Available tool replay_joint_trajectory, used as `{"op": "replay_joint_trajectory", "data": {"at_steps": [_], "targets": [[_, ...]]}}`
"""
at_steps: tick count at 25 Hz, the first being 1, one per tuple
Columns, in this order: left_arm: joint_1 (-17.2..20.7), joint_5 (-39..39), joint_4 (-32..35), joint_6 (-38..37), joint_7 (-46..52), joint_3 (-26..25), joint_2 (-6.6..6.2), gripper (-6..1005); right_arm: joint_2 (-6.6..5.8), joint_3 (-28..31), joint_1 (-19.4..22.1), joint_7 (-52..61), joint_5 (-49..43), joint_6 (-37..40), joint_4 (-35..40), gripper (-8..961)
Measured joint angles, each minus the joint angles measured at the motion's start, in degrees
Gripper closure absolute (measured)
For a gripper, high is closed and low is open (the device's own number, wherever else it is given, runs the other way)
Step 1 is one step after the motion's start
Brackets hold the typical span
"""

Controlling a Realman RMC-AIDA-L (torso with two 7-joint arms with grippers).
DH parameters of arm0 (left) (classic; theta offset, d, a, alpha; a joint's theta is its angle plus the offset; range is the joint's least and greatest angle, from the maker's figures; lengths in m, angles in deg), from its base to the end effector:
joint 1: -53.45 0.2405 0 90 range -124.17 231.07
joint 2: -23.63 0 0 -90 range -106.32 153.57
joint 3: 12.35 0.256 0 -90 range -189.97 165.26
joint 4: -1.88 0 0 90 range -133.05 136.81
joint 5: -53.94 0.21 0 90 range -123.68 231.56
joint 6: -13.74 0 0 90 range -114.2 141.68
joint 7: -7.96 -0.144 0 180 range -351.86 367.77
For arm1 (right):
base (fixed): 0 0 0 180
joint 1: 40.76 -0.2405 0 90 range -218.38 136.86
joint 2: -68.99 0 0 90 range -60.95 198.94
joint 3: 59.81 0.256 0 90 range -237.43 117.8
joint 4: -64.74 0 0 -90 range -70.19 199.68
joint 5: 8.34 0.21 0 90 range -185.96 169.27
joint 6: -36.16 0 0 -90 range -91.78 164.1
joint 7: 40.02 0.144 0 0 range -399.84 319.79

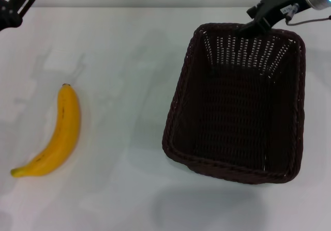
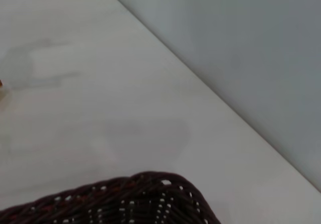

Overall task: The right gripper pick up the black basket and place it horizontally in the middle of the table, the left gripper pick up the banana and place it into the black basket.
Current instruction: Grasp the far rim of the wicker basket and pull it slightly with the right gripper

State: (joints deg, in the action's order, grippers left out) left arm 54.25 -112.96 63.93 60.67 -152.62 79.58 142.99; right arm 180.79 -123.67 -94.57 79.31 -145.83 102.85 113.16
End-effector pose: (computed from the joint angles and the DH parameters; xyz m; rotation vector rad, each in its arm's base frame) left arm -0.2577 0.3158 0.0583 -1.6300 -0.2598 -0.8010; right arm 0.1433 0.4678 0.0333 -2.5797 0.4717 -0.1234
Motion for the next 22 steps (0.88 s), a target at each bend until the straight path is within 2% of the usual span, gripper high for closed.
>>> {"op": "replay_joint_trajectory", "data": {"at_steps": [14, 22], "targets": [[2.13, -0.13, 0.78, 1.43, 0.02, 0.18, 0.08, 121, 0.55, -0.18, -2.62, -0.14, -3.68, -0.57, -3.71, 361], [2.4, -0.14, 0.79, 1.54, 0.01, 0.17, 0.07, 120, 1.18, 0.15, -5.43, 0.0, -8.11, -3.05, -7.75, 362]]}}
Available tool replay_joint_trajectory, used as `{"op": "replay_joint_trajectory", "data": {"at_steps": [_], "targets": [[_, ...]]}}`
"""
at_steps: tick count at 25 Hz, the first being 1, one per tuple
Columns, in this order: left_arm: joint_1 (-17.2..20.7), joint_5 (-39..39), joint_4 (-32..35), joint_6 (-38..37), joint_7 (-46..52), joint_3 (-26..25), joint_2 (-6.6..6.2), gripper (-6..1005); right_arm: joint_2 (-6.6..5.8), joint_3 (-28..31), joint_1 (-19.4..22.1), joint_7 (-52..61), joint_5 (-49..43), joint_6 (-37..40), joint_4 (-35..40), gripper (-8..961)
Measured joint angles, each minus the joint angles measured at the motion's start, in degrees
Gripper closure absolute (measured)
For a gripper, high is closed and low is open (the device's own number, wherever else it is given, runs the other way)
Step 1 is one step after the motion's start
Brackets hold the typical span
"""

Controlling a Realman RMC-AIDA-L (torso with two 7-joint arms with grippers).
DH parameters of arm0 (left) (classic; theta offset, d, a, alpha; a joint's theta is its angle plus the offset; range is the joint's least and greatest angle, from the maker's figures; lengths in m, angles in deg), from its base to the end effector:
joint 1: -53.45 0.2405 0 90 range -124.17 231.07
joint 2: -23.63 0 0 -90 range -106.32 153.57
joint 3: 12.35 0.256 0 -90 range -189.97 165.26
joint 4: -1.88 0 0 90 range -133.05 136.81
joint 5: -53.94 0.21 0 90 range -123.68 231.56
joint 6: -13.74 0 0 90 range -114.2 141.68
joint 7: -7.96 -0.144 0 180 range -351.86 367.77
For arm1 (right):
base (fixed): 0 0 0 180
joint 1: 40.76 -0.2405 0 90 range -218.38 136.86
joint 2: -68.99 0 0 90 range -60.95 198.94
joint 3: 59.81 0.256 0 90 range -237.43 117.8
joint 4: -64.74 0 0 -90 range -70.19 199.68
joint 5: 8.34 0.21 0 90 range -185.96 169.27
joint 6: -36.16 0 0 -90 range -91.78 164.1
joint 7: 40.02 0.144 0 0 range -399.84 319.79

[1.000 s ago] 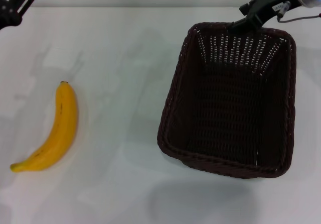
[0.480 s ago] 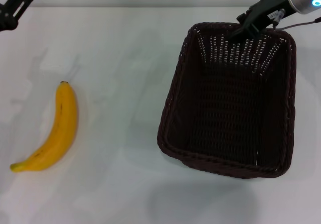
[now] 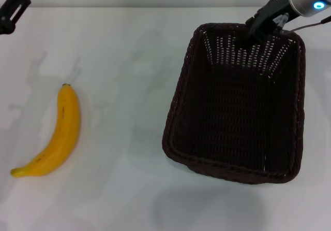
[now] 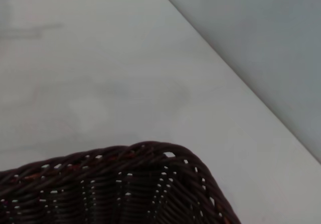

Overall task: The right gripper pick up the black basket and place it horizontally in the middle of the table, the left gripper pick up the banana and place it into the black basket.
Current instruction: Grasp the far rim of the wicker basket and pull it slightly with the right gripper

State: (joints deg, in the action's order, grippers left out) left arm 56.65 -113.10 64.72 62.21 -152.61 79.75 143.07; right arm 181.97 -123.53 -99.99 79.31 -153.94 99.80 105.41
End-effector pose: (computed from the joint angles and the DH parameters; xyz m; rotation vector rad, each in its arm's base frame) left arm -0.2627 0.3045 0.0608 -1.6138 -0.2621 -0.8046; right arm 0.1436 0.4757 0.0120 -2.5774 0.4308 -0.2970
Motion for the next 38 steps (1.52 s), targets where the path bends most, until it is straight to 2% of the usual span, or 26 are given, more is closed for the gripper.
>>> {"op": "replay_joint_trajectory", "data": {"at_steps": [5, 13, 25, 30, 36, 38], "targets": [[0.29, -0.17, 0.0, 0.37, -0.01, 0.0, 0.0, 120, 0.07, -0.24, -0.54, -0.06, -0.67, -0.64, -1.46, 362], [0.35, -0.15, 0.01, 0.42, -0.01, 0.0, 0.0, 121, 1.67, -0.05, -1.08, 0.22, -6.01, -0.65, -2.57, 363], [0.4, -0.15, 0.0, 0.52, -0.01, 0.0, -0.01, 120, 2.05, -0.22, -0.25, 0.68, -6.39, 0.12, -0.91, 384], [0.37, -0.16, 0.0, 0.52, -0.01, 0.0, -0.07, 121, 2.08, -1.25, 0.09, 1.05, -6.62, 0.19, 0.12, 432], [0.03, -0.15, -0.1, 0.44, -0.01, 0.0, -0.09, 120, 2.3, -3.42, 0.63, 1.1, -8.91, 0.08, 1.78, 556], [-0.02, -0.14, -0.15, 0.39, -0.01, 0.0, -0.09, 120, 2.33, -3.55, 0.87, 1.19, -8.97, 0.25, 2.25, 559]]}}
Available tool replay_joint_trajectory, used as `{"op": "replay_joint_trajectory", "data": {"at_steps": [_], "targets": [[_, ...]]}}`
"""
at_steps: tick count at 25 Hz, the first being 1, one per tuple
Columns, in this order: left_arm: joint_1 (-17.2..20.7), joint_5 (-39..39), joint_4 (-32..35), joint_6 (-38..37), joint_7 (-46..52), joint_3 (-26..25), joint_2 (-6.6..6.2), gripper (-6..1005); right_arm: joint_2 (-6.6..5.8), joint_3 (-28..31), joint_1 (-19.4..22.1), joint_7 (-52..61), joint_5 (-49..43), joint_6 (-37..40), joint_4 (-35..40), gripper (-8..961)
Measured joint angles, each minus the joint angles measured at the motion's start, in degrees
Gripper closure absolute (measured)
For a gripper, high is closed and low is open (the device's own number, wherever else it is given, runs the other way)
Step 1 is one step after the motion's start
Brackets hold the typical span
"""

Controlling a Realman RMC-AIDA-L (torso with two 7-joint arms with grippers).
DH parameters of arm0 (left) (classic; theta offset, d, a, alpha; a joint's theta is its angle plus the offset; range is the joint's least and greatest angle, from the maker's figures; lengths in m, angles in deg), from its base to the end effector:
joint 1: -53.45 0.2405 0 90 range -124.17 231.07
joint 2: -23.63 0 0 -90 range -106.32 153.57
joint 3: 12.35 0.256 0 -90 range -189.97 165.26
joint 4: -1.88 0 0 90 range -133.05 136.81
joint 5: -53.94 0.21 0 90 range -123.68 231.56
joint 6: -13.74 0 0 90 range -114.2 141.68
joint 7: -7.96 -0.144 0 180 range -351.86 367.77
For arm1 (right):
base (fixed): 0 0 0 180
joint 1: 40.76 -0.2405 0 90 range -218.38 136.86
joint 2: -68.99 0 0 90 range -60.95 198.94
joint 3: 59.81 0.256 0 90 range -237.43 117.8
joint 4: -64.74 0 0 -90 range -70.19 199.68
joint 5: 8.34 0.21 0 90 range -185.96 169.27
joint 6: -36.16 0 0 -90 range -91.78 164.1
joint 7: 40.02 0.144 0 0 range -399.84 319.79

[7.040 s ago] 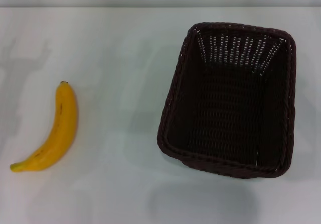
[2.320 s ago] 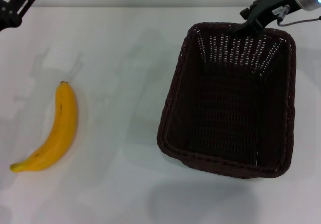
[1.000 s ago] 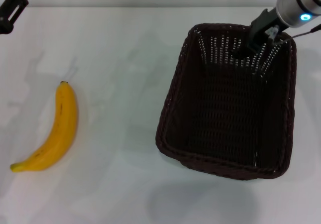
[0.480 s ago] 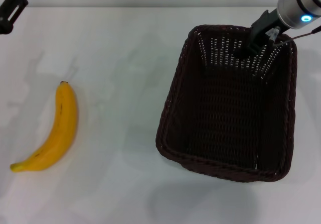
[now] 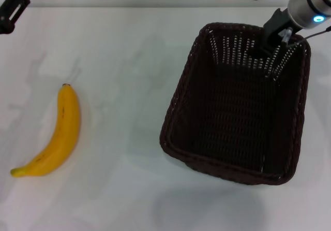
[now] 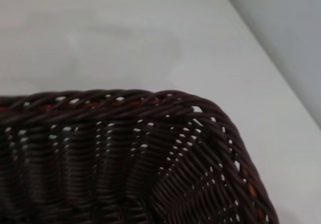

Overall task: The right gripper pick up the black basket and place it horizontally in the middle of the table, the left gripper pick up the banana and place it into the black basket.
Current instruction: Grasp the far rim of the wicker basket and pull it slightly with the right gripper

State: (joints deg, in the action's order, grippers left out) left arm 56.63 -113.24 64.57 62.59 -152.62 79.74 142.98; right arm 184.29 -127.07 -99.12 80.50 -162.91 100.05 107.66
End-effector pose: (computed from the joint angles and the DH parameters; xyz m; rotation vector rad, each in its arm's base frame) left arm -0.2629 0.3041 0.0614 -1.6124 -0.2592 -0.8084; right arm 0.1540 0.4678 0.0004 -2.5517 0.3260 -0.5075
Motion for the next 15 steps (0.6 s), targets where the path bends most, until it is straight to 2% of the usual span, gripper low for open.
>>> {"op": "replay_joint_trajectory", "data": {"at_steps": [6, 15], "targets": [[0.15, 0.04, 0.02, 0.05, 0.25, -0.45, 0.0, 120, 0.01, -0.02, 1.38, 8.11, 0.05, 3.32, 6.02, 567], [-0.05, 0.28, -0.29, 0.11, 0.43, -0.53, 0.0, 121, 0.05, 0.22, 6.08, 23.2, 0.37, 9.75, 14.33, 629]]}}
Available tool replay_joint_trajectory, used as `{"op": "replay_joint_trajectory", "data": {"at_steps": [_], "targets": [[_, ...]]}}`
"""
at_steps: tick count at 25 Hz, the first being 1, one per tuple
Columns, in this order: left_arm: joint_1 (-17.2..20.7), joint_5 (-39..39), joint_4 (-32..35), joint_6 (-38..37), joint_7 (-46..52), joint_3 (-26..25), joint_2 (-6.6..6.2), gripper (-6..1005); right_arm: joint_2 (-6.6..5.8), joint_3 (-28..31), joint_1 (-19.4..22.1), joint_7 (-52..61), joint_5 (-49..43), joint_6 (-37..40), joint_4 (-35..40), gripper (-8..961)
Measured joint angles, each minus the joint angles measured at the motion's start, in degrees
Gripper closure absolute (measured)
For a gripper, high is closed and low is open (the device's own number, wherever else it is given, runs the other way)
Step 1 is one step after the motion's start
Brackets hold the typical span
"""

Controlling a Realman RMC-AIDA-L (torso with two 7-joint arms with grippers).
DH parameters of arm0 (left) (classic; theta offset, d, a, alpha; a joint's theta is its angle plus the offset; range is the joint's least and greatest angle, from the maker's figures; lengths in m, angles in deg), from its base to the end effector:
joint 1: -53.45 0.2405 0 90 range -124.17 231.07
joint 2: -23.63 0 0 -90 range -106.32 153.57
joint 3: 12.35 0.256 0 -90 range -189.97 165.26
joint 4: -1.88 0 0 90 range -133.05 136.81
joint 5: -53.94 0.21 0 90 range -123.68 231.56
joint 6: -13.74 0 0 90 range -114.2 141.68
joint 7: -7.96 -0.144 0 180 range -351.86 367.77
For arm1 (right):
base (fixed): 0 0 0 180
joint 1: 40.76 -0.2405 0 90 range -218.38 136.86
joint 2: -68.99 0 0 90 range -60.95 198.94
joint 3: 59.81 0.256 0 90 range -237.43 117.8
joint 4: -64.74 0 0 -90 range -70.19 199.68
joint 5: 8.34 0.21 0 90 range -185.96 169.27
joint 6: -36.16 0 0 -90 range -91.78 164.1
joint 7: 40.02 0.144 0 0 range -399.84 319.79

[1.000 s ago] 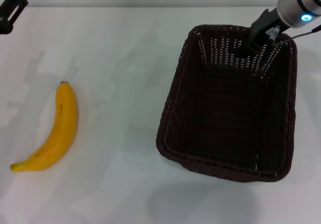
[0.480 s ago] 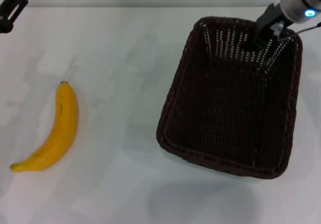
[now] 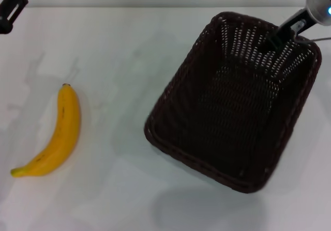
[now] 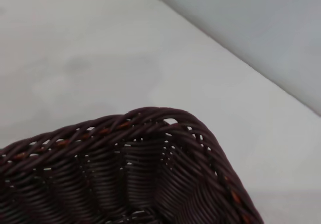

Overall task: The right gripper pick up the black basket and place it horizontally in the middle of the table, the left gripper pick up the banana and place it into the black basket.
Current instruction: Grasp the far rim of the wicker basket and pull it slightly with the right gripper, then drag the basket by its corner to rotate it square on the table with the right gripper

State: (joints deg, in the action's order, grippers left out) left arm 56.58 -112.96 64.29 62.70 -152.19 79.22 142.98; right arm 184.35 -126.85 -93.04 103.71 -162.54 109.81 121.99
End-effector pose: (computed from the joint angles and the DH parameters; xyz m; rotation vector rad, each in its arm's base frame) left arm -0.2650 0.3041 0.0628 -1.6091 -0.2642 -0.8068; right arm 0.1514 0.4500 0.0285 -2.4092 0.8070 -0.3392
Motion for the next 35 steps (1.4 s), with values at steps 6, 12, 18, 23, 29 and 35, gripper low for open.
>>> {"op": "replay_joint_trajectory", "data": {"at_steps": [6, 12, 18, 23, 29, 35], "targets": [[0.3, 0.0, -0.32, 0.16, 0.31, -0.09, -0.07, 120, -0.16, 0.01, 2.21, 7.66, 0.64, 3.67, 4.94, 680], [0.51, -0.18, -0.97, 1.57, 1.45, -0.2, -0.12, 120, -0.46, 2.58, 3.64, 11.3, 0.03, 5.97, 7.82, 724], [0.49, -0.22, -0.97, 1.59, 2.38, -0.58, -0.19, 121, -0.56, 9.63, 4.93, 13.39, -0.5, 9.75, 10.78, 767], [0.44, 0.03, -1.12, 1.6, 3.13, -1.11, -0.27, 120, -0.69, 16.61, 6.43, 13.56, 2.03, 12.49, 11.3, 771], [0.3, 0.08, -1.18, 1.6, 3.21, -1.09, -0.27, 121, -1.5, 22.69, 11.08, 14.31, 10.23, 14.05, 13.39, 778], [-0.01, 0.09, -1.56, 1.58, 3.74, -1.46, -0.26, 121, -1.58, 23.9, 14.59, 15.73, 15.26, 14.5, 14.9, 780]]}}
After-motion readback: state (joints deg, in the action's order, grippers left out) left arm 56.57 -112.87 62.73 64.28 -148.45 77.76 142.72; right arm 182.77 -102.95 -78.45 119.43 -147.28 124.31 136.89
